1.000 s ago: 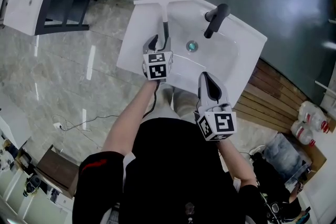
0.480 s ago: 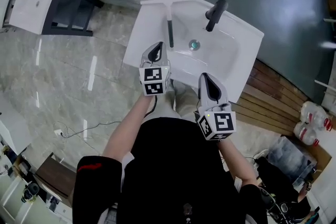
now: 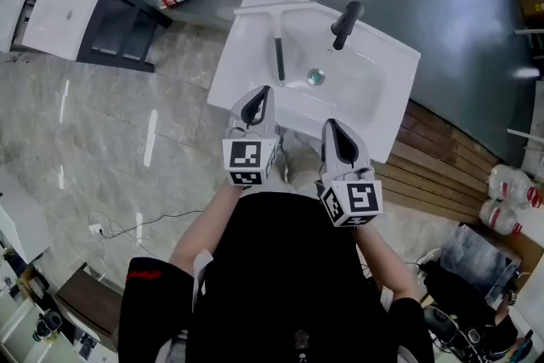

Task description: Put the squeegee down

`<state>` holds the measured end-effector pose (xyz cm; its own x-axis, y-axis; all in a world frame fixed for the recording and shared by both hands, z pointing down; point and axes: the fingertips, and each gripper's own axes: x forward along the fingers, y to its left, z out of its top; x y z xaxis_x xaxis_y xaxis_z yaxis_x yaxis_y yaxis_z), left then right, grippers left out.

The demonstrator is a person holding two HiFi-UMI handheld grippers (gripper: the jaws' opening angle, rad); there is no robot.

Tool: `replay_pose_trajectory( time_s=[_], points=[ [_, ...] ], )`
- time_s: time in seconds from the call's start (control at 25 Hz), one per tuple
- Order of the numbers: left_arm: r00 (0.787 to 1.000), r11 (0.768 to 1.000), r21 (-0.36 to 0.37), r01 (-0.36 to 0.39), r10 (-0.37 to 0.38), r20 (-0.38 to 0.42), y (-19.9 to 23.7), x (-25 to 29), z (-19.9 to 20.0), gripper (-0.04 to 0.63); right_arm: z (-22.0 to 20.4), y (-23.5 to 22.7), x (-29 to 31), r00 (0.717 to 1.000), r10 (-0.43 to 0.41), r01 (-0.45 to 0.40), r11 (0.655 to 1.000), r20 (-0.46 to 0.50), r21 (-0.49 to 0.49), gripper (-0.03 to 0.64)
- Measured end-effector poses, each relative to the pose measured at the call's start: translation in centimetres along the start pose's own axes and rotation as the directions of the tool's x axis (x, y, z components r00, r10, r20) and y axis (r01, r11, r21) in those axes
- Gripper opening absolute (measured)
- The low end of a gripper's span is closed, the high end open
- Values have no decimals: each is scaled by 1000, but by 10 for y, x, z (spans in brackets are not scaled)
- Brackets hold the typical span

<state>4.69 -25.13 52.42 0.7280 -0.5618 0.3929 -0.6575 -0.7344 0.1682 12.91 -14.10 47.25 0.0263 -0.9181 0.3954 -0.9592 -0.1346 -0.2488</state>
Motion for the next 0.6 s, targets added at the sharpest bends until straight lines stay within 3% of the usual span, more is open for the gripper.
replay_pose_trajectory(
  time_s=[0.32, 0.6],
  points=[
    [987, 996, 23, 86, -89, 134, -27, -48, 52, 3, 16, 20, -24, 997, 6, -3, 999, 76, -39, 2],
    [967, 993, 50, 109, -117, 227, -42, -91, 79, 3, 40, 40, -44, 983, 35, -23, 997, 182, -70, 2]
  ],
)
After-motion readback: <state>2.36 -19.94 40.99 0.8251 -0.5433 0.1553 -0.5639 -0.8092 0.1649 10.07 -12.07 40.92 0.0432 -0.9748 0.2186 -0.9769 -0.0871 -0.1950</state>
